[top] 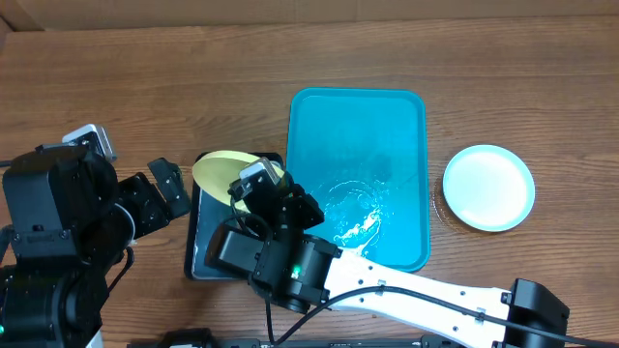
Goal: Clean dirty plates on tray and stack at the side
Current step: 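Lift the yellow plate with the right gripper over the black tray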
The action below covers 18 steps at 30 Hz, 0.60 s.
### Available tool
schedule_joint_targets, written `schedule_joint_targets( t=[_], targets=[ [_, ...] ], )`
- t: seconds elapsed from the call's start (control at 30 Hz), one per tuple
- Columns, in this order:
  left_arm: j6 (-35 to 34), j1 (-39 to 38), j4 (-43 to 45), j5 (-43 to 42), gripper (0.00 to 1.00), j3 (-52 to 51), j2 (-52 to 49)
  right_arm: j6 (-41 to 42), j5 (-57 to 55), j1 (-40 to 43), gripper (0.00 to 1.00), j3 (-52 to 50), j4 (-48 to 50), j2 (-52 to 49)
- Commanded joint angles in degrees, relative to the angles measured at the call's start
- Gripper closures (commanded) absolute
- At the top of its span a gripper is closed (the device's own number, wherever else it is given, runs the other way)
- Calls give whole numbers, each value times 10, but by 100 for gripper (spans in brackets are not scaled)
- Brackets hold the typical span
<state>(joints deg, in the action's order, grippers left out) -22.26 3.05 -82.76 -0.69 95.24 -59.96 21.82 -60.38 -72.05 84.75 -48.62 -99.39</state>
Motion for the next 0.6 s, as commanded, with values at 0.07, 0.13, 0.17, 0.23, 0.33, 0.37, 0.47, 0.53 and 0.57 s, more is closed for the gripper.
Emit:
schedule_joint_targets(
  t=[0.07, 0.13, 0.17, 0.23, 0.33, 0.37, 0.47, 0.53, 0.57],
  targets=[
    [11, 3, 0, 0, 0, 6, -4, -16, -56, -10, 96, 9, 3, 6],
    [11, 3, 0, 0, 0, 6, -7, -27, -56, -10, 96, 9, 3, 6],
    [11, 3, 0, 0, 0, 6, -7, -27, -56, -10, 96, 9, 3, 6],
    [11, 3, 0, 0, 0, 6, -7, -26, -56, -10, 96, 9, 3, 6],
    [11, 3, 0, 0, 0, 6, -8, -26, -56, -10, 96, 9, 3, 6],
    [11, 3, 0, 0, 0, 6, -8, -26, -56, -10, 96, 9, 3, 6],
    [11, 3, 0, 0, 0, 6, -8, -26, -56, -10, 96, 9, 3, 6],
    [11, 3, 0, 0, 0, 6, -8, -26, -56, -10, 96, 9, 3, 6],
    [11, 3, 0, 0, 0, 6, -8, -26, -56, -10, 96, 9, 3, 6]
  ],
)
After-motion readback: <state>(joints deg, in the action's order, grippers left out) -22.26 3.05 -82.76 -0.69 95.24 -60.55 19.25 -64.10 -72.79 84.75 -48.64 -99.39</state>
